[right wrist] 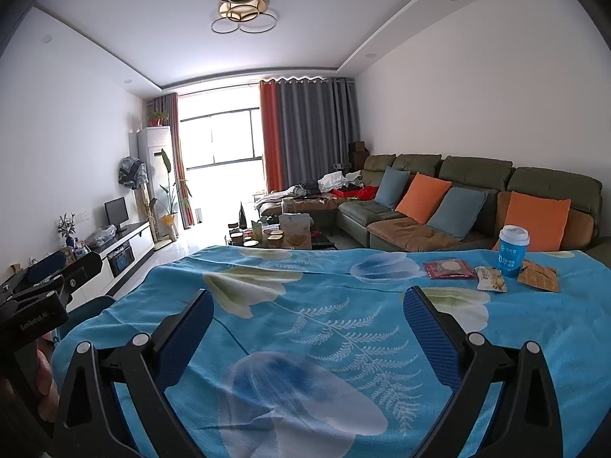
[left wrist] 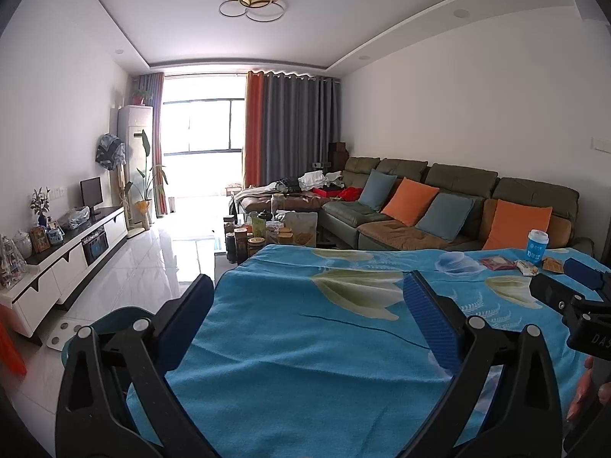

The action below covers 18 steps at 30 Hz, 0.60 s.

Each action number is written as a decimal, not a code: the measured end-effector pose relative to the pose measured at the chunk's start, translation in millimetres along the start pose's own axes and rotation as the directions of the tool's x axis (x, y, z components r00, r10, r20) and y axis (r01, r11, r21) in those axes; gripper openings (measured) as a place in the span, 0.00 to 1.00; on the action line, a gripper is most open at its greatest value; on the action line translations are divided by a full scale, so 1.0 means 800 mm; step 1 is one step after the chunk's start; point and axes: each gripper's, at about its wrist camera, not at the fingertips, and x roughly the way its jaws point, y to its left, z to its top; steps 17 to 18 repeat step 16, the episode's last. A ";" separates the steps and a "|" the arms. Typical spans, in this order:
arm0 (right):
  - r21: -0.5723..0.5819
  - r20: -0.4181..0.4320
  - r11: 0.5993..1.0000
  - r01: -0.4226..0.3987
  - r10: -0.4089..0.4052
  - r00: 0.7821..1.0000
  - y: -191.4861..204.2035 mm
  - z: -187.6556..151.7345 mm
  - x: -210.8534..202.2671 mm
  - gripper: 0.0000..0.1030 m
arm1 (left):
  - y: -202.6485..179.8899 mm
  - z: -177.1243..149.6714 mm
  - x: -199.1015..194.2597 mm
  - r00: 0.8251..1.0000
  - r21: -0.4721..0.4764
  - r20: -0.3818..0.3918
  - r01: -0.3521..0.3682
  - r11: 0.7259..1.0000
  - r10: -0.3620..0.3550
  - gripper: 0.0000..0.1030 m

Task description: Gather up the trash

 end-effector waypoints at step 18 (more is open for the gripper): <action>0.056 -0.118 0.996 0.065 -0.058 0.991 -0.046 -0.005 0.019 0.93 | 0.008 -0.011 0.095 0.941 -0.014 -0.331 0.071 0.997 -0.072 0.95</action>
